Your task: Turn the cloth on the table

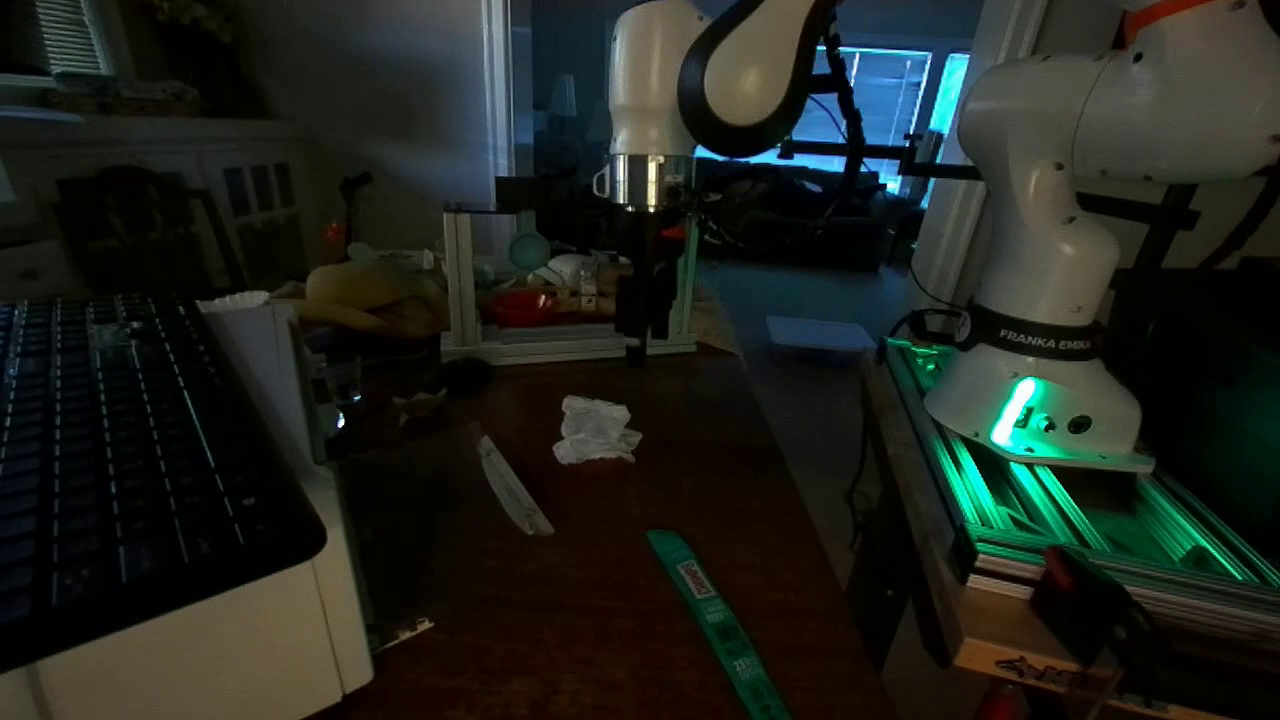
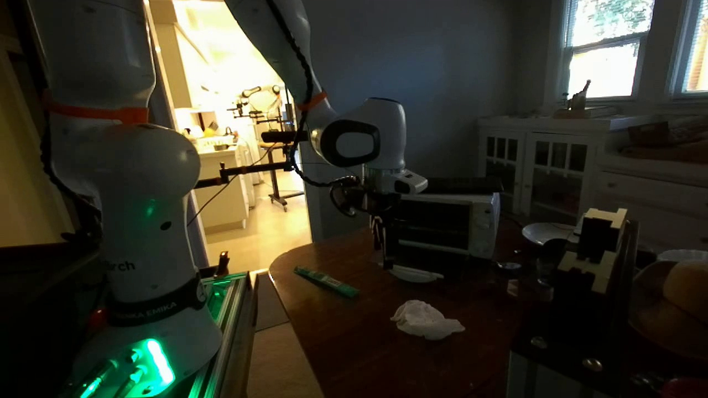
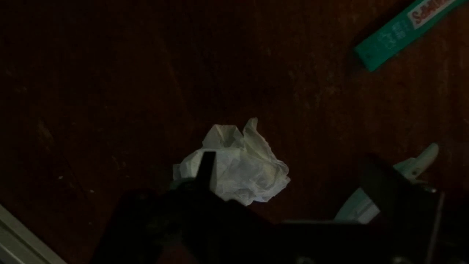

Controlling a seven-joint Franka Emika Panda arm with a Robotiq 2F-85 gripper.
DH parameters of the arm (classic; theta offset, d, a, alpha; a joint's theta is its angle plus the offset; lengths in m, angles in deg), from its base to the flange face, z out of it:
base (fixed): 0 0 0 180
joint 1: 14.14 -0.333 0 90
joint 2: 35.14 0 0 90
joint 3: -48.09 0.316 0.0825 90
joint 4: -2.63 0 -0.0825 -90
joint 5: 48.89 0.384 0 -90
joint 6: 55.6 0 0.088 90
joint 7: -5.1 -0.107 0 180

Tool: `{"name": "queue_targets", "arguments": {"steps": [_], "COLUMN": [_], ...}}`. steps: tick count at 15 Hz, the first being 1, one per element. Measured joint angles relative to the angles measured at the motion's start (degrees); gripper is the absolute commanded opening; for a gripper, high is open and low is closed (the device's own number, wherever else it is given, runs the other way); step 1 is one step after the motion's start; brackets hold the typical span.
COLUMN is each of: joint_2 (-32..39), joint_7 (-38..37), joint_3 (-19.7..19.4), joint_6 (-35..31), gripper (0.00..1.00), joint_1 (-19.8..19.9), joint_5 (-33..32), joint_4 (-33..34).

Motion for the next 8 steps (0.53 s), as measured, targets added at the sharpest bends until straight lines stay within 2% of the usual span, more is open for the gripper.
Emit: {"name": "queue_targets", "arguments": {"steps": [5,7,8], "joint_2": [-5.6,-6.9,-6.9], "joint_7": [0.0,0.0,0.0], "joint_3": [20.3,26.1,27.8], "joint_6": [4.9,6.0,6.0], "gripper": [1.00,1.00,1.00], "joint_1": [21.2,27.1,28.8], "joint_5": [0.2,0.2,0.2], "joint_4": [0.0,0.0,0.0]}}
